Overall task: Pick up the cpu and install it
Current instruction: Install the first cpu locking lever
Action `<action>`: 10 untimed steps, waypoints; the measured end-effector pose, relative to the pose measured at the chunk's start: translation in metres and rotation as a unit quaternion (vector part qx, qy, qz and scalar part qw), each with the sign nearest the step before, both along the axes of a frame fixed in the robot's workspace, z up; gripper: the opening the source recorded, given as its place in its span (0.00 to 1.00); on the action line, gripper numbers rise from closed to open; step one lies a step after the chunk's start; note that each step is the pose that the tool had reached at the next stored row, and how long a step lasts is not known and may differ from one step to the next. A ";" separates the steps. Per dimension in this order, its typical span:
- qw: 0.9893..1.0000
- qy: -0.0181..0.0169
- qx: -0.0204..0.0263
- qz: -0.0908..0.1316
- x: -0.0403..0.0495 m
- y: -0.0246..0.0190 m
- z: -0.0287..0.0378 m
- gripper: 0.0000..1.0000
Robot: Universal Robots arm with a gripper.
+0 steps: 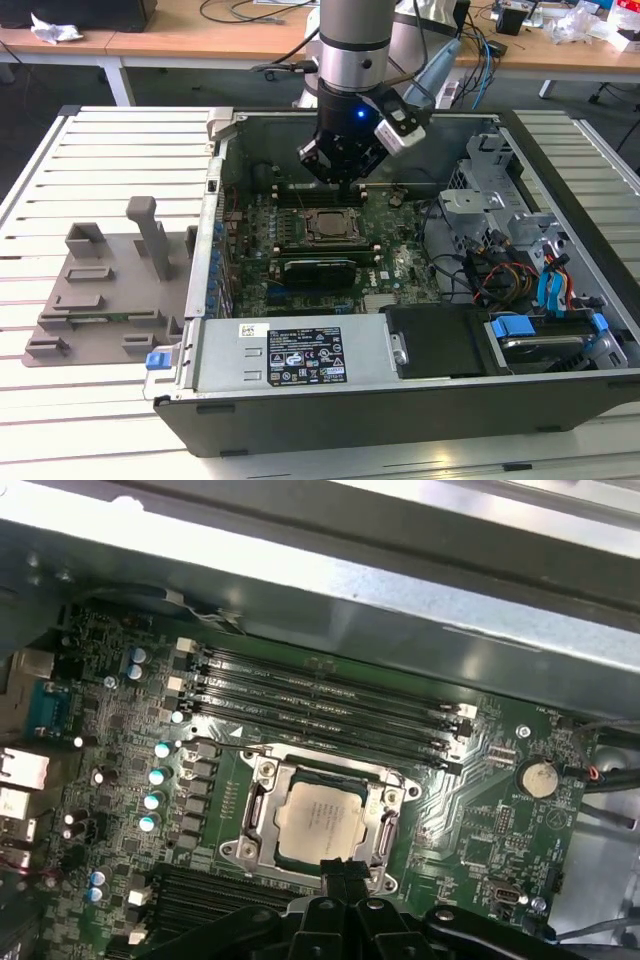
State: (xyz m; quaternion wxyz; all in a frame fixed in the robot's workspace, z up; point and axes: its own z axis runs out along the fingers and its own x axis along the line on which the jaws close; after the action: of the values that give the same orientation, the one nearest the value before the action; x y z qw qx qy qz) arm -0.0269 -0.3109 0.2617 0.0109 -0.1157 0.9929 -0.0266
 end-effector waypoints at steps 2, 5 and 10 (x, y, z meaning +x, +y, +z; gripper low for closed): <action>1.000 0.000 0.000 0.011 0.0000 0.0000 0.0000 0.11; 1.000 0.000 0.003 0.026 -0.0001 -0.0001 0.0001 0.11; 1.000 0.000 0.007 -0.013 -0.0001 0.0000 -0.0007 0.11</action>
State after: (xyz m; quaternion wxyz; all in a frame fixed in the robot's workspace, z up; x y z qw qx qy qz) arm -0.0270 -0.3109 0.2609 0.0117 -0.1026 0.9945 -0.0199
